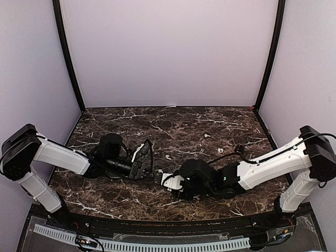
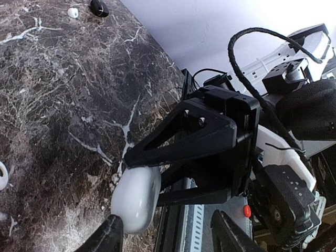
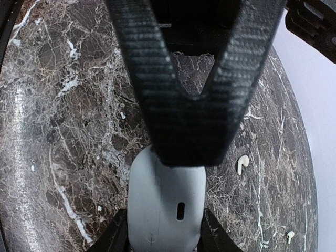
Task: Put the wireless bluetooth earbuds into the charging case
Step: Pass from the right arm to the left
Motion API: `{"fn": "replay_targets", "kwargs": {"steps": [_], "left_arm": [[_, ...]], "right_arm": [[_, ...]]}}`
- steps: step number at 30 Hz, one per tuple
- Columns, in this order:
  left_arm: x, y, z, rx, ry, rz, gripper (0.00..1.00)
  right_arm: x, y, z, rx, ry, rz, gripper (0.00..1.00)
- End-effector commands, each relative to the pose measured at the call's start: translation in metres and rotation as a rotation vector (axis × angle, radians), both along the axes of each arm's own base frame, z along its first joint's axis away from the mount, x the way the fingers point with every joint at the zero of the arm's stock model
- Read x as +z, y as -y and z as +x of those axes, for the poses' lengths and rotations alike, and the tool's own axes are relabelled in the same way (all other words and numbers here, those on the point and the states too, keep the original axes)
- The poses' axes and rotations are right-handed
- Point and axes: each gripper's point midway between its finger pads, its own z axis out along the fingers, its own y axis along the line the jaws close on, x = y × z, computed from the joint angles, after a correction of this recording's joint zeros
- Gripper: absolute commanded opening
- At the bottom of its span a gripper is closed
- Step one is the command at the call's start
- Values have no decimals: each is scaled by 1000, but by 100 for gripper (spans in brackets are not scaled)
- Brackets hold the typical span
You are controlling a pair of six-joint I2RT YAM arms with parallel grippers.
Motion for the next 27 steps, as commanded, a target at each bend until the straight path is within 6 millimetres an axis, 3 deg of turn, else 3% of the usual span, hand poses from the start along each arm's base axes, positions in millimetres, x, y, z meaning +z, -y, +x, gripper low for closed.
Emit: {"fn": "replay_targets", "kwargs": {"steps": [1,9,13,15,23,27], "left_arm": [[2,10,-4,-29,-13,7,60],[-16,2,17,119,3,90,65],[-11,-11,22,178,-11,39,66],[-5,-17,25,192,-6,5,68],[0,-15,15,109,-30,-40,73],[-1,-5,8,42,-60,-53,66]], "right_arm": [[28,-23,0,20,45,96,35],[26,-19,1,9,52,92,35],[21,-16,1,7,51,85,35],[34,-14,0,6,58,117,35],[38,-13,-1,14,65,137,36],[39,-16,-1,19,67,142,36]]}}
